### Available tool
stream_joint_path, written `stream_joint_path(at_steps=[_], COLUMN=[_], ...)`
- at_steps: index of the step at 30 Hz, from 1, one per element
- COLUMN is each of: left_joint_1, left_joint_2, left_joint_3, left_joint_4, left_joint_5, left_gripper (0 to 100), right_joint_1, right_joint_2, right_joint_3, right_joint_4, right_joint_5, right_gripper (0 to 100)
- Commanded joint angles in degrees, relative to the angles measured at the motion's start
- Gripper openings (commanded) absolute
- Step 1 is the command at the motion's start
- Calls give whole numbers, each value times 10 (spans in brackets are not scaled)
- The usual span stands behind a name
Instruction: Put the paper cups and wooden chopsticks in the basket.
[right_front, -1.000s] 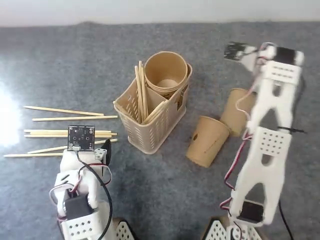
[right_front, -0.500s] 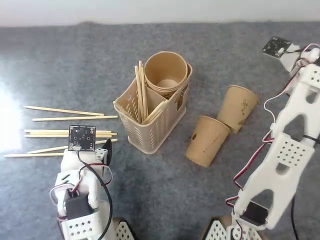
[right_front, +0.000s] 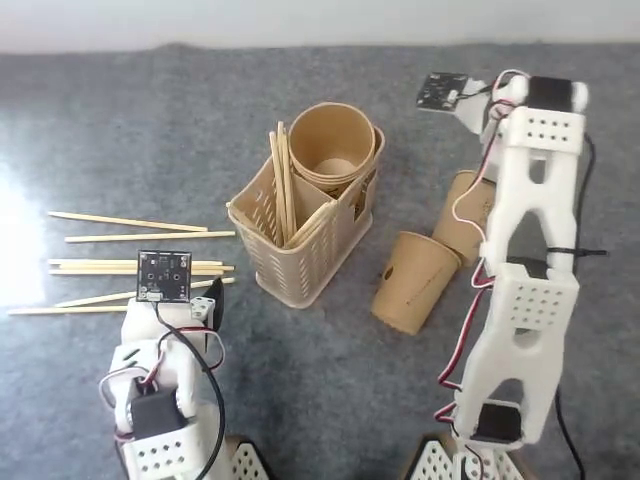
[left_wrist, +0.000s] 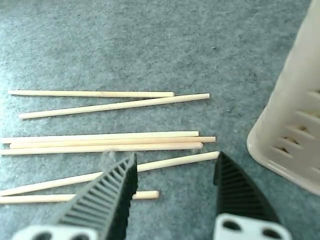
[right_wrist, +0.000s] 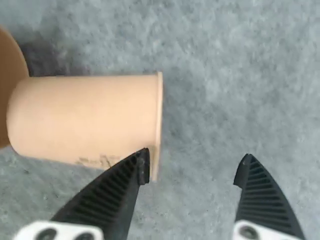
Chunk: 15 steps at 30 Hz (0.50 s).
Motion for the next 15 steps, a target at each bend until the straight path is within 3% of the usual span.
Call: stream_joint_path(at_steps=[1, 15], left_joint_1=[4, 4], left_joint_2=[-11, -11], left_joint_3=[-2, -2], left_joint_4=[-15, -15], left_joint_5=[-7, -7], left_gripper=[235, 235], right_joint_1=[-15, -3], right_joint_2=[-34, 73], right_joint_3=[-1, -4], right_joint_4=[2, -21], right_joint_5=[-9, -7], right_gripper=[292, 268])
